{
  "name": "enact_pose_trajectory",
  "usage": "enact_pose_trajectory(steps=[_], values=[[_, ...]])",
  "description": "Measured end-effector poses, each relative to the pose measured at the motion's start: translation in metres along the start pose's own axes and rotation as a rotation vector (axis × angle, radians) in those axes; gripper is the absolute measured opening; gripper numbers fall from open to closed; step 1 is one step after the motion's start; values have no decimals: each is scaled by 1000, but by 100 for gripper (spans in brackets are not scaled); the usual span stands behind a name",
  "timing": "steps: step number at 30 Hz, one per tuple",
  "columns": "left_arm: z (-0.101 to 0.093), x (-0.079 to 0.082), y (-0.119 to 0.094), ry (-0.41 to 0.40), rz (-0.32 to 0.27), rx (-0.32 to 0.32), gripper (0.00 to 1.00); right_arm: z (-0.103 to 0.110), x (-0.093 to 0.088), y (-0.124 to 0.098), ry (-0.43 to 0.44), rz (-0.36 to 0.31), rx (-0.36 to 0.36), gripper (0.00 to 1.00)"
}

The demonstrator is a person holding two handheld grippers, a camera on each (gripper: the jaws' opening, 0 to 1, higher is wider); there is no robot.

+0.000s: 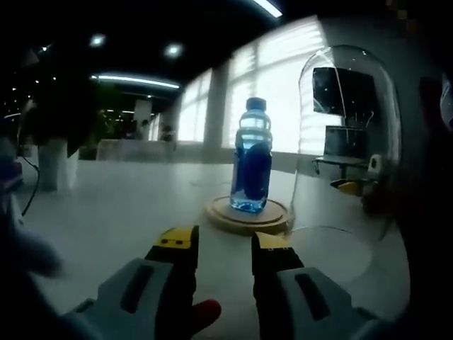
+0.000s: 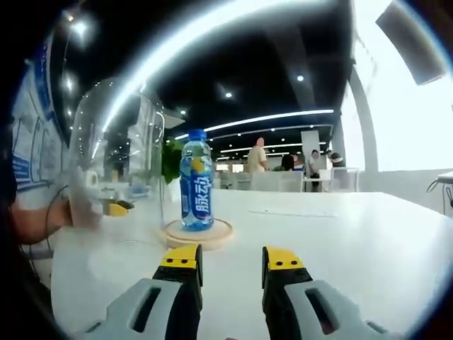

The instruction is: Open the cover put in the Mizone put the cover back on

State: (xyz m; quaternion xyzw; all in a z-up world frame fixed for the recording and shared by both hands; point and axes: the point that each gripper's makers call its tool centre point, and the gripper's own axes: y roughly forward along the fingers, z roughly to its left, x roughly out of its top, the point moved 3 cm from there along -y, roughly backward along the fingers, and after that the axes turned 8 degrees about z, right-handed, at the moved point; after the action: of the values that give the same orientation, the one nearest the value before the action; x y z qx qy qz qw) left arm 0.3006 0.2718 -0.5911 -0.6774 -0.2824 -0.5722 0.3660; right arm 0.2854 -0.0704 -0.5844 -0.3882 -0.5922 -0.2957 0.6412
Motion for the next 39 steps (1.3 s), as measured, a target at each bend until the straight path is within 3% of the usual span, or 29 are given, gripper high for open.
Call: enact_pose_trajectory(steps=[39], values=[[-2,-1,1,-1,10,-17,26,4,1,-1,-19,-10,19,27]])
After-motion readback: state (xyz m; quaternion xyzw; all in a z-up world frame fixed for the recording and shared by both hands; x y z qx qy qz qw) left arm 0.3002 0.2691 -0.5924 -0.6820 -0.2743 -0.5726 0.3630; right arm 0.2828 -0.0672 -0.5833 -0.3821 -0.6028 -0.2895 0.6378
